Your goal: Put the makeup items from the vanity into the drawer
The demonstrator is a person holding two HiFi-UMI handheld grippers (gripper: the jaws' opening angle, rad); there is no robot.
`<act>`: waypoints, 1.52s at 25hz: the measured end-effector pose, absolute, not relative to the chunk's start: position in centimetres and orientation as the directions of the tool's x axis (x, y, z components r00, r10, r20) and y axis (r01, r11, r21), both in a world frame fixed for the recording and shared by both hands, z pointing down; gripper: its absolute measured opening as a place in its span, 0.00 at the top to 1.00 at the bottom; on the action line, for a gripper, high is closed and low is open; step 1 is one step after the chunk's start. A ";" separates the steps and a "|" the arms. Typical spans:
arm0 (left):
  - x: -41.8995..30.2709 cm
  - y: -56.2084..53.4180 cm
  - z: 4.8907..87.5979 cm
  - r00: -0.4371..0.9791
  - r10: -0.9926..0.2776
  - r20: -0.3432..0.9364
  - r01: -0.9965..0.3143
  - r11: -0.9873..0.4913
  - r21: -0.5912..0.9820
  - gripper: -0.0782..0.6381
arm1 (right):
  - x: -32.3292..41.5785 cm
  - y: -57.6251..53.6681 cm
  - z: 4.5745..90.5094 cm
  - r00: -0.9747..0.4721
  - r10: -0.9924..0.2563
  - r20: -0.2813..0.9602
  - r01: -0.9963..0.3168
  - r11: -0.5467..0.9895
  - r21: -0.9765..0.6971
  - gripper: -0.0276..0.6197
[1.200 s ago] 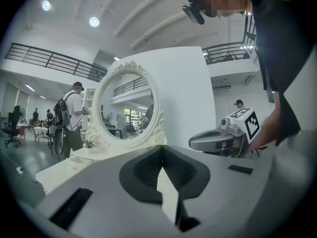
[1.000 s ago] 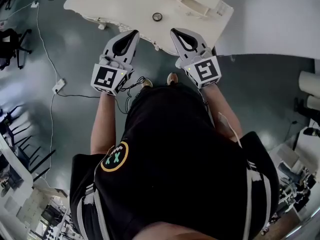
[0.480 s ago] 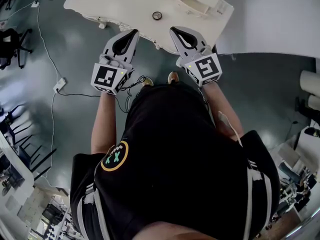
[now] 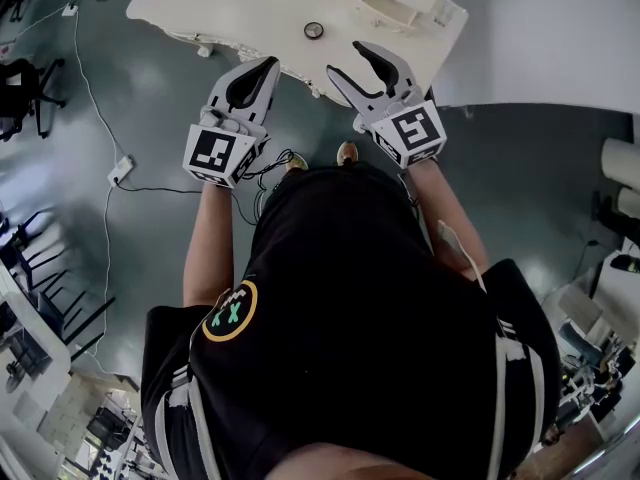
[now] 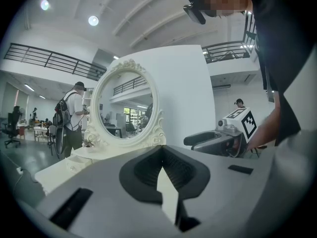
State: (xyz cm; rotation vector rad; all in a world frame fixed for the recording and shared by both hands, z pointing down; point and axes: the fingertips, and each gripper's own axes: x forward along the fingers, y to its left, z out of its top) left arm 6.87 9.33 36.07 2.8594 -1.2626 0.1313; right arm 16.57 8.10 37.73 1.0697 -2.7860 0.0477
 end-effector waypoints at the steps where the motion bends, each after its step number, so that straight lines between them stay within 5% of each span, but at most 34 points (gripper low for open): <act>1: 6.9 9.3 36.1 0.671 -0.737 0.082 -0.738 -0.674 -0.022 0.87 | 16.6 8.0 37.8 -0.736 -0.658 0.159 -0.664 0.748 0.015 0.46; 5: 7.0 9.5 36.2 0.669 -0.738 0.086 -0.739 -0.673 -0.021 0.87 | 16.8 7.5 38.4 -0.729 -0.662 0.172 -0.671 0.741 0.006 0.04; 24: 7.3 8.6 36.8 0.601 -0.788 0.137 -0.791 -0.610 -0.037 0.87 | 18.0 5.3 41.1 -0.768 -0.604 0.211 -0.620 0.784 -0.013 0.03; 38: 2.2 -1.9 40.2 0.690 -0.709 0.144 -0.716 -0.698 -0.003 0.87 | 12.3 -4.0 47.9 -0.684 -0.650 0.331 -0.691 0.723 -0.011 0.03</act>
